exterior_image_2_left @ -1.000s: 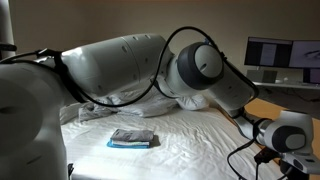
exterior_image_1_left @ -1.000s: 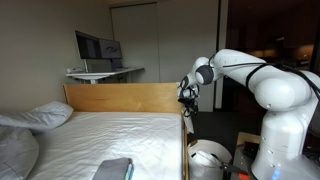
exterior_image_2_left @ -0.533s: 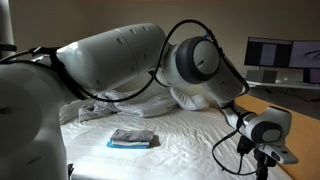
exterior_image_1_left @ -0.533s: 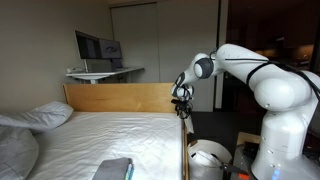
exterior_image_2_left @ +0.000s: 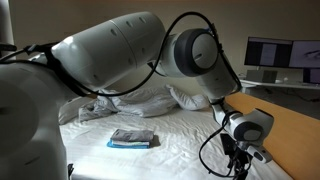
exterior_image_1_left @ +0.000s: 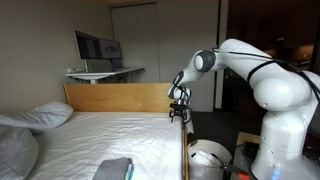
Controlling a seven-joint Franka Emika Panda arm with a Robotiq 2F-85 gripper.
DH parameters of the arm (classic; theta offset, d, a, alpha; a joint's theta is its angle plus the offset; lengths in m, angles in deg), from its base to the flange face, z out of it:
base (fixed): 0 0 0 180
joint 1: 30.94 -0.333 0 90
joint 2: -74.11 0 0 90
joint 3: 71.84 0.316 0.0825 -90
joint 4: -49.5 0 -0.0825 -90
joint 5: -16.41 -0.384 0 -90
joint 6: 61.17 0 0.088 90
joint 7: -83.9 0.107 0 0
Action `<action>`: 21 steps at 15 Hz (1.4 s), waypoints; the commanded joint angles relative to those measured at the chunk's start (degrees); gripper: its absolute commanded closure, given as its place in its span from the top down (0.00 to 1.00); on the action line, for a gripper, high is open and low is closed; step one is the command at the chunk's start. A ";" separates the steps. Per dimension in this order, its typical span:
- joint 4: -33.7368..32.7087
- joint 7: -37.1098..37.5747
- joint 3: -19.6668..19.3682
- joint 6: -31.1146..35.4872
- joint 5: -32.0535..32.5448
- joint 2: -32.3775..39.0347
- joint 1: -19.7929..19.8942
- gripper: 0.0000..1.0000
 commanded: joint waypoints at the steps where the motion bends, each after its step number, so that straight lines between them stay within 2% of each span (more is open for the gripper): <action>1: 9.49 -13.09 0.53 -1.40 -2.58 -6.29 0.06 1.00; 5: 16.60 -25.13 1.36 -1.75 -2.09 -10.88 -0.24 1.00; 6: 10.11 -19.87 -0.55 -1.59 -2.49 -5.47 -1.67 1.00; 13: 9.82 -20.45 -1.04 -1.56 -2.29 -5.08 -2.01 1.00; 21: 17.36 -27.70 3.14 13.88 -1.93 -5.36 -5.08 1.00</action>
